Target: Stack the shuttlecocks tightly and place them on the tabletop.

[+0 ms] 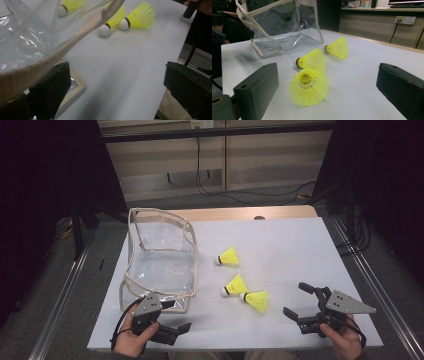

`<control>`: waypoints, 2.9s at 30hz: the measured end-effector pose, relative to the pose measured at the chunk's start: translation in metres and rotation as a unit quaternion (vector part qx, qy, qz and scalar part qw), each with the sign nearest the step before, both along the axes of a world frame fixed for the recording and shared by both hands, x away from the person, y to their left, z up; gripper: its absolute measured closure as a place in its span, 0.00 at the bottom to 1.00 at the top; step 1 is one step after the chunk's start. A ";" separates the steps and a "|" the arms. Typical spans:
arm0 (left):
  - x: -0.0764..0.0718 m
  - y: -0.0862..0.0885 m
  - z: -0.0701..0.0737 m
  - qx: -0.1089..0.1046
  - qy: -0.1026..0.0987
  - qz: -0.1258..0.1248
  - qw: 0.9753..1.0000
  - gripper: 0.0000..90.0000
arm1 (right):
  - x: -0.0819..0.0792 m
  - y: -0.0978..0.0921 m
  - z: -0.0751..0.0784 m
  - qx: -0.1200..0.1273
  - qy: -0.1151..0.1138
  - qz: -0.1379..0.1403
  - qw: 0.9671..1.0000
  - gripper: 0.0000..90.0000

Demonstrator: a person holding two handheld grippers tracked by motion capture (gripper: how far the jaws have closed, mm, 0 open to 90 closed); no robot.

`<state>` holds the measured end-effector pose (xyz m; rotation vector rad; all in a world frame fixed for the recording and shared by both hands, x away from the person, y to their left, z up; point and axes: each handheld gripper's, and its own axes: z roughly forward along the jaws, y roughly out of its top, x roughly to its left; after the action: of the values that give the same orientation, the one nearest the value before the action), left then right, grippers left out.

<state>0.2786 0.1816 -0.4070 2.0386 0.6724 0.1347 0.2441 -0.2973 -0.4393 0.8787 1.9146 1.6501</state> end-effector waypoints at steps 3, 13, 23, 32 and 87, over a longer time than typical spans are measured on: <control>-0.001 0.001 0.000 0.002 0.003 -0.003 1.000 0.08 | 0.000 0.000 0.000 0.000 0.001 0.000 1.000 0.04; -0.001 0.007 0.002 -0.002 -0.009 0.012 1.000 0.08 | 0.000 0.000 0.000 -0.001 -0.001 0.000 1.000 0.04; 0.001 0.014 0.003 0.003 -0.020 0.018 1.000 0.07 | 0.001 0.001 0.000 -0.002 -0.003 0.003 1.000 0.04; 0.003 0.015 0.001 -0.001 -0.033 0.019 0.999 0.08 | 0.001 0.001 0.000 -0.002 -0.001 0.002 1.000 0.04; 0.019 0.014 -0.008 -0.012 -0.073 0.038 0.997 0.07 | 0.002 0.004 0.000 -0.006 -0.001 0.006 1.000 0.04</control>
<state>0.2980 0.1957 -0.4148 1.9590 0.6566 0.3138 0.2460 -0.2935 -0.4394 0.8617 1.9302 1.6432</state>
